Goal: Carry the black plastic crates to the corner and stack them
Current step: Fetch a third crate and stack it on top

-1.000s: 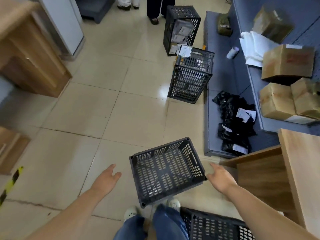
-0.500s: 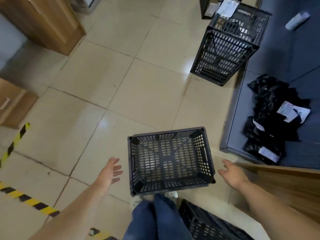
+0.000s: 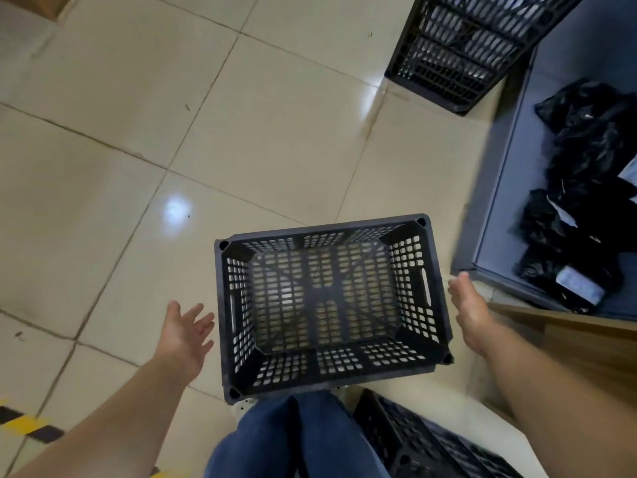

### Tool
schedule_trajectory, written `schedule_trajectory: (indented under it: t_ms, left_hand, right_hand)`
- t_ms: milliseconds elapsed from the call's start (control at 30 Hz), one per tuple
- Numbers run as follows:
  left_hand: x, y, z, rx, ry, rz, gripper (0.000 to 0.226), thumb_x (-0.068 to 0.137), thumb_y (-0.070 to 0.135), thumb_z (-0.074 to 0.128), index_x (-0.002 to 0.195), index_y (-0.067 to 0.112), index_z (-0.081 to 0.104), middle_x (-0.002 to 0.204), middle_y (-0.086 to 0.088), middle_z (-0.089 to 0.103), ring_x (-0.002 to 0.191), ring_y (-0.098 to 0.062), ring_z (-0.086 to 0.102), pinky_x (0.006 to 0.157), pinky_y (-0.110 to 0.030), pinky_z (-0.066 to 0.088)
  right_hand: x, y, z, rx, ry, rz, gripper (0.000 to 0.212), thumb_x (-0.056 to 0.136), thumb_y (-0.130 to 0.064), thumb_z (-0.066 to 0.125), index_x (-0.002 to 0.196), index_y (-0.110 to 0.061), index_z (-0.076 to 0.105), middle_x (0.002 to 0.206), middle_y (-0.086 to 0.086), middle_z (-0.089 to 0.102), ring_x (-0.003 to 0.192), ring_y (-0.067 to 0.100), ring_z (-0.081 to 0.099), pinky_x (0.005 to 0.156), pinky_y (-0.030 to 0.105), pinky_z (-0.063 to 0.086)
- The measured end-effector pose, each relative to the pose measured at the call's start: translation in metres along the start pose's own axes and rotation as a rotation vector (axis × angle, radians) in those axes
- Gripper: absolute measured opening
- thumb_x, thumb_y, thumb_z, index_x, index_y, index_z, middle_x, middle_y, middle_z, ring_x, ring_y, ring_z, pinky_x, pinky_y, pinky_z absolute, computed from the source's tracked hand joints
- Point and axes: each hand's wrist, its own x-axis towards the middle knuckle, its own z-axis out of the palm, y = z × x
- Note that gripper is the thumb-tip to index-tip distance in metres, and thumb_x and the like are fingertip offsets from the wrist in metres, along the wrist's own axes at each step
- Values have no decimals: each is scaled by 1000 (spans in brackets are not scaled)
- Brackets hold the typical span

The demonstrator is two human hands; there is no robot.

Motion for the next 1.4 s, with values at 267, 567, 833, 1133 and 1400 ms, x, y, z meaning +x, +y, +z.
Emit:
schedule_trajectory:
  t_ms: [267, 567, 833, 1133, 1400]
  left_hand:
    - [32, -5, 11, -145, -4, 52, 69, 94, 61, 15, 140, 15, 39, 139, -11, 49, 131, -23, 42, 116, -45, 20]
    - [41, 5, 7, -108, 22, -15, 73, 91, 66, 17, 133, 14, 46, 124, -5, 58, 117, -23, 51, 106, -47, 32]
    - [-8, 24, -27, -106, 78, -43, 69, 92, 64, 20, 131, 14, 48, 122, -5, 57, 116, -23, 50, 103, -47, 32]
    - [-110, 63, -85, -211, 177, -30, 65, 93, 60, 24, 129, 13, 50, 122, -5, 56, 113, -21, 50, 97, -42, 34]
    - [-208, 97, -152, -284, 166, 12, 68, 93, 60, 21, 136, 12, 44, 130, -7, 53, 119, -22, 47, 99, -44, 32]
  right_hand:
    - [51, 7, 13, 277, 6, 54, 67, 97, -56, 14, 150, -16, 19, 157, 10, 21, 142, 30, 23, 113, 48, 18]
    - [55, 2, 15, 255, 48, 107, 73, 93, -63, 18, 149, -17, 24, 151, 20, 31, 137, 37, 31, 109, 52, 24]
    - [6, 1, 10, 218, 31, 149, 82, 90, -69, 13, 143, -12, 37, 142, 24, 43, 132, 37, 38, 108, 49, 25]
    - [-97, -45, 12, 162, -40, 106, 85, 88, -72, 12, 134, -11, 48, 115, 20, 56, 114, 34, 48, 108, 49, 29]
    - [-207, -97, 14, 91, -75, 36, 81, 88, -72, 9, 118, -13, 57, 111, 18, 57, 105, 33, 52, 92, 44, 36]
